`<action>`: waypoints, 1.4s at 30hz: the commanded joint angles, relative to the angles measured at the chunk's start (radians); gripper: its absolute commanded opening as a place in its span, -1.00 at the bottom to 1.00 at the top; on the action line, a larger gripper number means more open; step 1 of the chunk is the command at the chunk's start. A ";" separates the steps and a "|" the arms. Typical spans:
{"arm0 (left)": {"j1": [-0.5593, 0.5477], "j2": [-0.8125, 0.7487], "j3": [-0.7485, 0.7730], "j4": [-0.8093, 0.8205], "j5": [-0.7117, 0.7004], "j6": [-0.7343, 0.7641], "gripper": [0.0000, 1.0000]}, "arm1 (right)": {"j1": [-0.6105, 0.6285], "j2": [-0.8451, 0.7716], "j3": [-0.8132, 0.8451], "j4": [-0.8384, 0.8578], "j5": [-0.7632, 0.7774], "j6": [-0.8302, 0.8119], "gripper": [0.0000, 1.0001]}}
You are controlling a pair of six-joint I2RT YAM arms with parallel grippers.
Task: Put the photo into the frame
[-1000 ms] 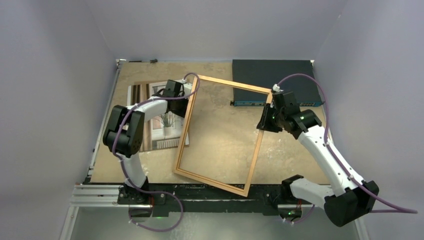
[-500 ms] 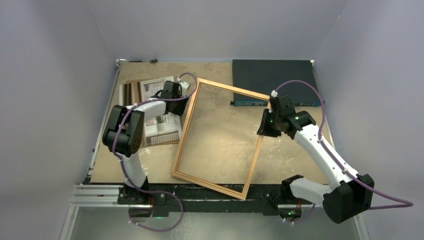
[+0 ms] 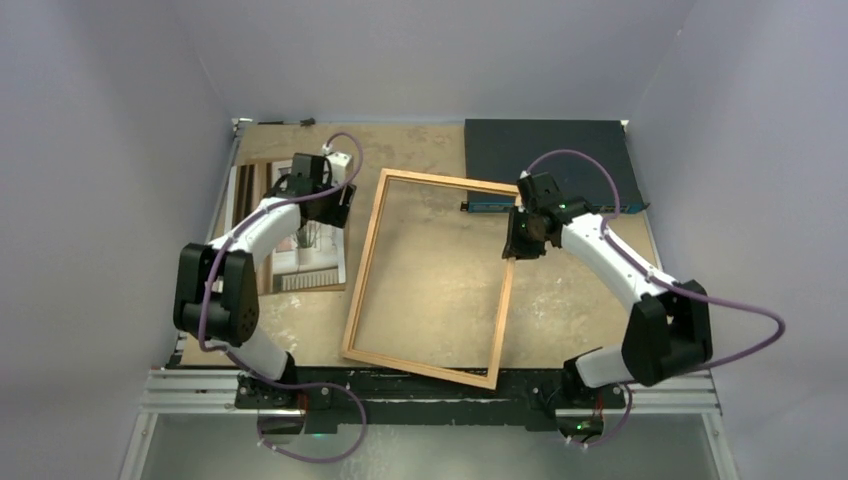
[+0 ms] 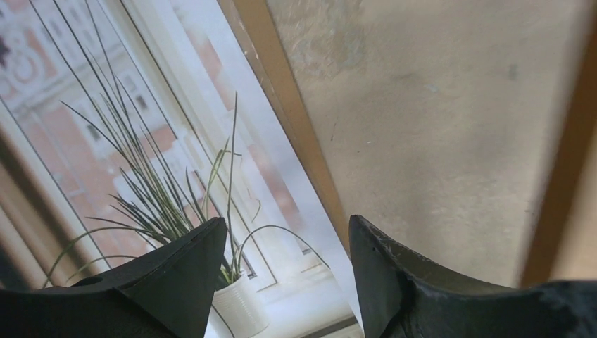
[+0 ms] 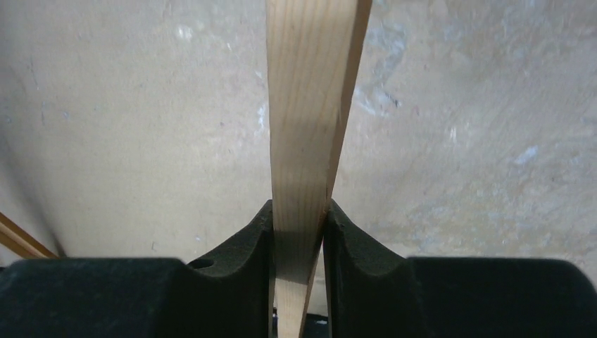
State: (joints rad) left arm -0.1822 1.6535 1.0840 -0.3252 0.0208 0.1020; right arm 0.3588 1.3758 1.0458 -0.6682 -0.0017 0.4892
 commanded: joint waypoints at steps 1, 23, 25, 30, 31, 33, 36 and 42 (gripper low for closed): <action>0.010 -0.088 0.057 -0.077 0.144 0.028 0.28 | -0.001 0.097 0.107 0.076 0.075 -0.105 -1.00; 0.012 -0.060 -0.161 0.043 0.151 0.101 0.14 | 0.140 0.418 0.318 0.137 0.121 -0.111 -1.00; 0.012 -0.065 -0.177 0.048 0.130 0.110 0.14 | 0.142 0.431 0.329 0.141 0.117 -0.106 -1.00; 0.011 -0.053 -0.219 0.071 0.085 0.137 0.13 | 0.152 0.459 0.352 0.148 0.109 -0.100 -1.00; 0.012 -0.050 -0.222 0.075 0.076 0.140 0.13 | 0.156 0.466 0.356 0.151 0.106 -0.098 -1.00; 0.013 -0.047 -0.227 0.078 0.062 0.144 0.12 | 0.167 0.483 0.365 0.155 0.104 -0.095 -1.00; 0.017 -0.054 -0.235 0.081 0.045 0.152 0.12 | 0.181 0.511 0.377 0.164 0.095 -0.089 -1.00; 0.029 -0.052 -0.253 0.091 -0.004 0.173 0.10 | 0.189 0.538 0.360 0.203 0.069 -0.069 -1.00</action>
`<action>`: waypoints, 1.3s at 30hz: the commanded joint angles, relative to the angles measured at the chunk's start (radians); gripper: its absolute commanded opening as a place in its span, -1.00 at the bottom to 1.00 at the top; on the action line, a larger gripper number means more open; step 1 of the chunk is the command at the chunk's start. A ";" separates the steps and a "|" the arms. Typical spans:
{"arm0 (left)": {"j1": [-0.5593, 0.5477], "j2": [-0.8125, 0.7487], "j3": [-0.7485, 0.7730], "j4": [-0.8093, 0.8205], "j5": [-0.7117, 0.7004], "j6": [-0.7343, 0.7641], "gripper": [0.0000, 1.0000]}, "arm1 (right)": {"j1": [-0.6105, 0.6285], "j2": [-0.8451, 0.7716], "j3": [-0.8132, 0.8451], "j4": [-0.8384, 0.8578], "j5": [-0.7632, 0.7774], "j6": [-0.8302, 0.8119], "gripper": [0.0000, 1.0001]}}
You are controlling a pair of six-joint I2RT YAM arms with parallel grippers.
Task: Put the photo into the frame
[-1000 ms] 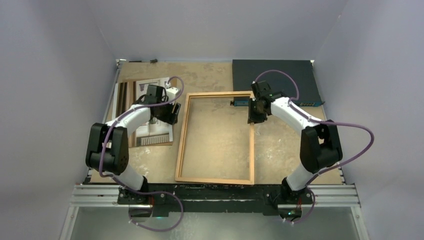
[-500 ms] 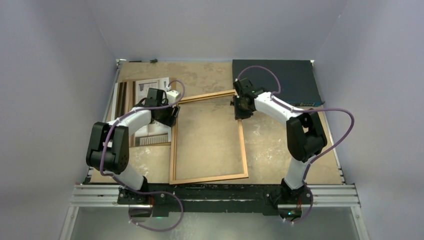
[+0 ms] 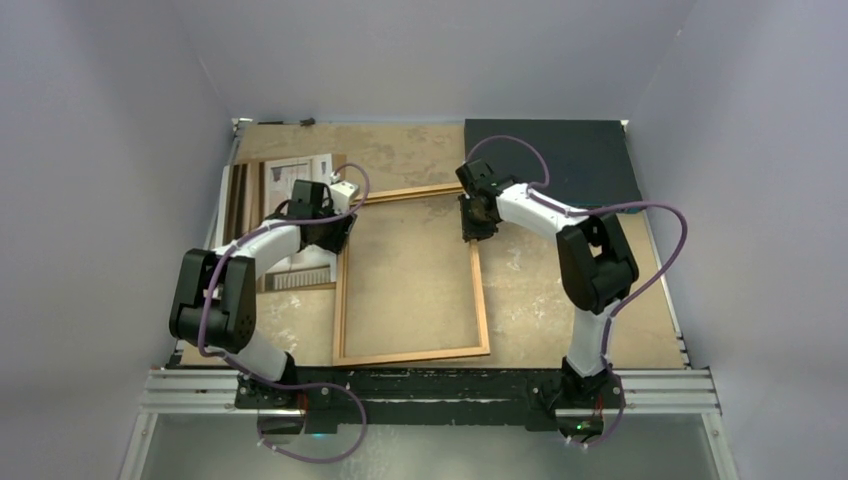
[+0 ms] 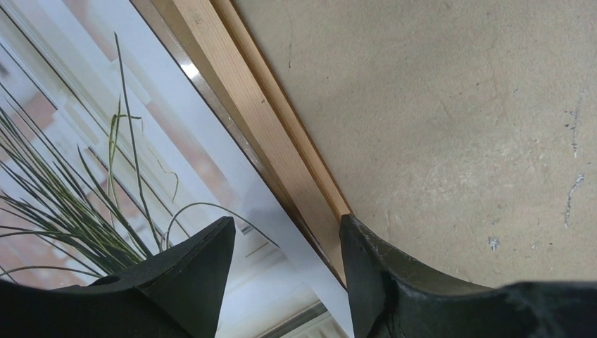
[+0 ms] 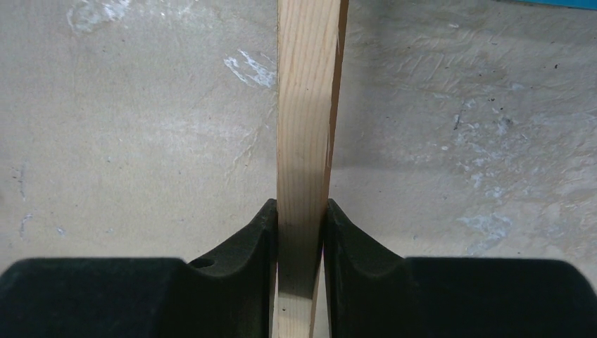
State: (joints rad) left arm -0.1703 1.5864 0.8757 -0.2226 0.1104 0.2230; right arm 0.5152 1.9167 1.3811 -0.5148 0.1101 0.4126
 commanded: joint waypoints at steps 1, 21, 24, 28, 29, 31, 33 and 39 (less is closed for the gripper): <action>0.017 0.018 -0.046 -0.010 -0.101 0.056 0.09 | 0.034 -0.003 0.018 0.057 -0.048 0.011 -1.00; 0.028 0.030 -0.072 -0.003 -0.115 0.071 0.04 | 0.071 0.082 0.004 0.108 -0.103 0.043 -0.53; 0.027 0.025 -0.068 -0.011 -0.089 0.065 0.02 | 0.069 0.103 0.060 0.082 -0.084 0.024 -0.29; 0.028 0.019 -0.067 -0.025 -0.056 0.059 0.02 | 0.048 0.066 0.095 0.048 -0.043 0.004 0.65; 0.028 0.018 -0.066 -0.027 -0.049 0.057 0.02 | 0.036 0.053 0.095 0.044 -0.040 -0.004 0.68; 0.028 0.018 -0.064 -0.031 -0.029 0.056 0.02 | 0.006 0.022 0.082 0.051 -0.035 -0.012 0.69; 0.027 0.016 -0.062 -0.036 -0.007 0.051 0.02 | -0.023 -0.015 0.072 0.063 -0.032 -0.012 0.66; 0.028 0.019 -0.042 -0.070 0.063 0.028 -0.03 | -0.040 0.018 0.188 0.097 -0.018 -0.010 -0.03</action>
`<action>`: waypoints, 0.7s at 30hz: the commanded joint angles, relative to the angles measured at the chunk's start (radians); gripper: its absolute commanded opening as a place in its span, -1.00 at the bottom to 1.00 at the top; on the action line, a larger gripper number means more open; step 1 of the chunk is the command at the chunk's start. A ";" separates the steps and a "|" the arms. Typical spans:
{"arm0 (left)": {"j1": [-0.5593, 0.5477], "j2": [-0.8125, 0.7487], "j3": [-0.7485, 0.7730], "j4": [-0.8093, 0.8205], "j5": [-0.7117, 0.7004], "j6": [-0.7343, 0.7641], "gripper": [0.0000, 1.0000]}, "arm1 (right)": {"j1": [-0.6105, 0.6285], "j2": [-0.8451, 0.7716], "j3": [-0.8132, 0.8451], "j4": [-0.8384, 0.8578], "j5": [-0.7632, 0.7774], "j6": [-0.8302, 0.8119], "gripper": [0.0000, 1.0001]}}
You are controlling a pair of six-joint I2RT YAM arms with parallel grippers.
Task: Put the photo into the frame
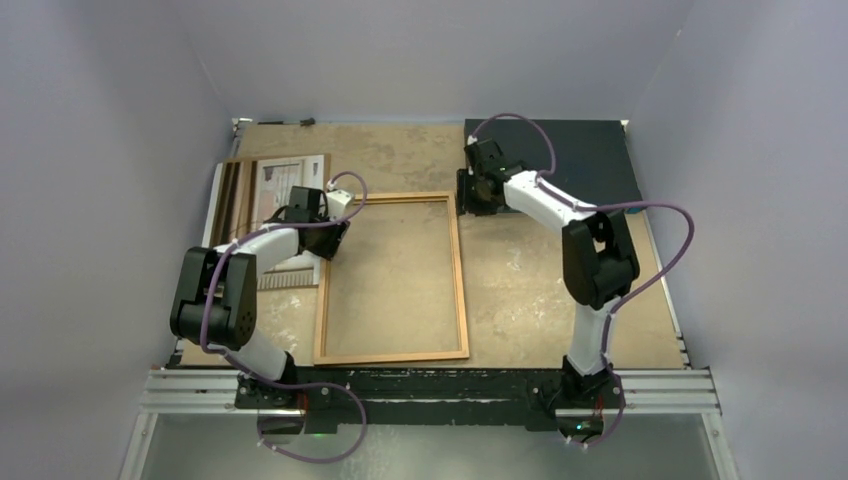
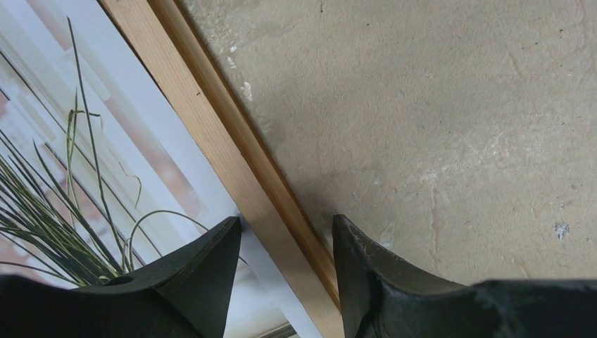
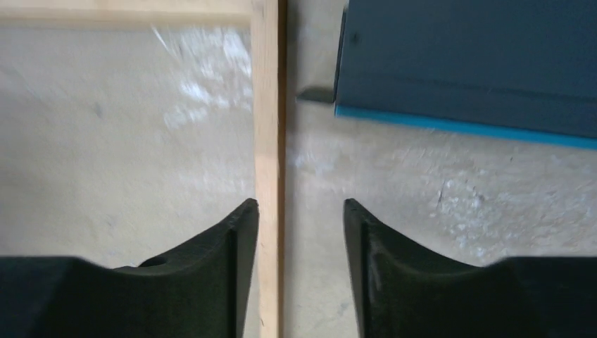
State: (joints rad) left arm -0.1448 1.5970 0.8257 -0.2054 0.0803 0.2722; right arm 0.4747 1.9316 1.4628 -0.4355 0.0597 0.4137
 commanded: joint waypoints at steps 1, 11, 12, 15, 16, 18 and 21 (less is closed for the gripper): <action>0.001 0.006 0.010 -0.090 0.098 -0.025 -0.03 | 0.001 0.027 0.142 0.011 0.033 -0.011 -0.11; 0.002 -0.035 0.054 -0.138 0.116 -0.046 0.01 | -0.027 0.315 0.493 -0.068 0.096 -0.061 -0.40; 0.002 -0.043 0.064 -0.147 0.116 -0.050 0.03 | -0.035 0.332 0.506 -0.069 0.105 -0.061 -0.41; 0.001 -0.066 0.103 -0.187 0.121 -0.061 0.11 | -0.067 0.352 0.479 -0.051 0.129 -0.058 -0.43; 0.002 -0.075 0.116 -0.198 0.119 -0.066 0.14 | -0.083 0.352 0.459 -0.042 0.133 -0.055 -0.43; 0.001 -0.101 0.138 -0.221 0.118 -0.071 0.18 | -0.118 0.344 0.420 -0.018 0.134 -0.050 -0.44; 0.002 -0.136 0.184 -0.272 0.119 -0.075 0.28 | -0.148 0.329 0.377 0.005 0.137 -0.050 -0.45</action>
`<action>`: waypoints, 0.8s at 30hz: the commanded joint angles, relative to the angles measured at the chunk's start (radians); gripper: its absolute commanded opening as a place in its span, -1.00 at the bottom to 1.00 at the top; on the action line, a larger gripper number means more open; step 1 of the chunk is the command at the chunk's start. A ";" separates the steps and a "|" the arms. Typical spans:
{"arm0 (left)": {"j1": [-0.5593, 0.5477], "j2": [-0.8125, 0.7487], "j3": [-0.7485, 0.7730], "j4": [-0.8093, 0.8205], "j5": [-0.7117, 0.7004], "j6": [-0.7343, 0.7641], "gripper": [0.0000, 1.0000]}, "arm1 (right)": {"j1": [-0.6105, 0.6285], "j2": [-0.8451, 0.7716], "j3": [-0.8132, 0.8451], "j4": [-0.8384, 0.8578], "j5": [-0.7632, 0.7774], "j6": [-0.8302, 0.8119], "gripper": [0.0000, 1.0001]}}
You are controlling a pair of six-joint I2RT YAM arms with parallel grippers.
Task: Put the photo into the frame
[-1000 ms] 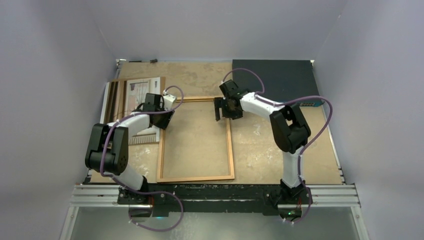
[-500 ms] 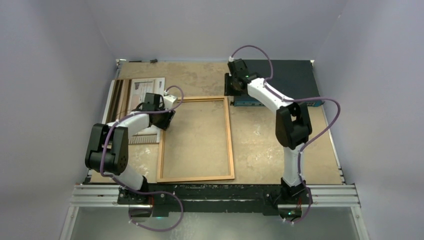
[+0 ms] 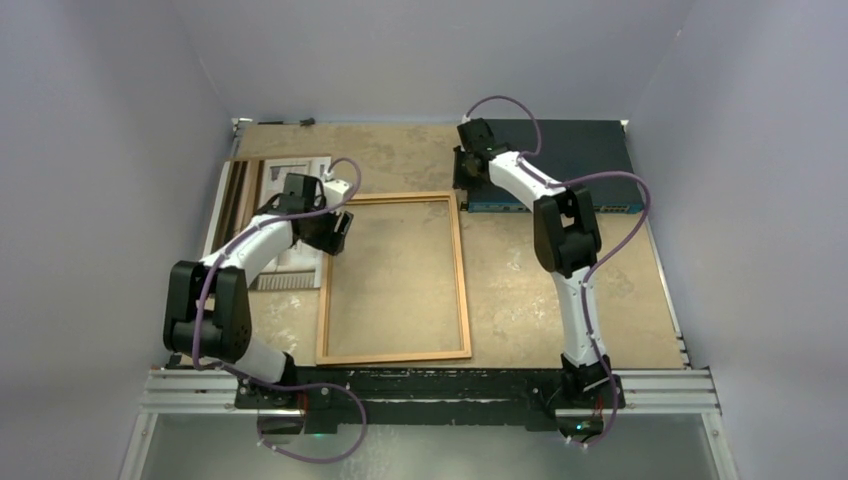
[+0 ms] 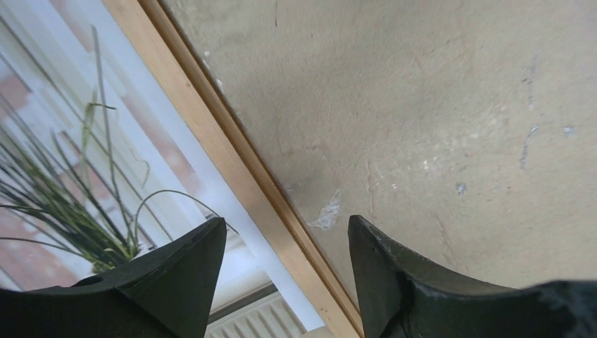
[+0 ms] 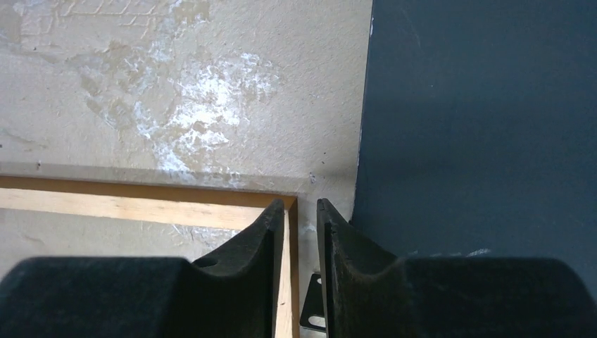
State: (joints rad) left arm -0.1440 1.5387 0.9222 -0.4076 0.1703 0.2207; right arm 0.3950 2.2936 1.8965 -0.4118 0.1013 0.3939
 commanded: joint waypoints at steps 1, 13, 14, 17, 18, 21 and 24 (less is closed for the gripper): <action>0.002 -0.088 0.106 -0.090 0.028 -0.022 0.32 | -0.073 -0.036 -0.060 -0.016 0.091 -0.033 -0.45; 0.142 -0.107 0.234 -0.205 0.050 0.033 0.37 | -0.105 -0.009 -0.033 -0.044 0.220 -0.007 -0.67; 0.142 -0.105 0.236 -0.206 0.051 0.033 0.37 | -0.112 -0.011 -0.040 -0.039 0.233 -0.005 -0.68; 0.142 -0.103 0.240 -0.208 0.052 0.031 0.37 | -0.143 -0.020 -0.054 -0.029 0.267 0.006 -0.76; 0.143 -0.103 0.240 -0.208 0.049 0.032 0.38 | -0.151 -0.024 -0.057 -0.025 0.283 0.002 -0.77; 0.176 -0.095 0.241 -0.210 0.043 0.041 0.38 | -0.161 -0.020 -0.058 -0.023 0.355 -0.015 -0.82; 0.210 -0.085 0.241 -0.216 0.042 0.056 0.38 | -0.173 -0.012 -0.060 -0.032 0.401 -0.009 -0.85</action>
State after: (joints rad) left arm 0.0208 1.4418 1.1244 -0.6170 0.2062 0.2432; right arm 0.3756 2.2803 1.8637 -0.3897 0.1326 0.4583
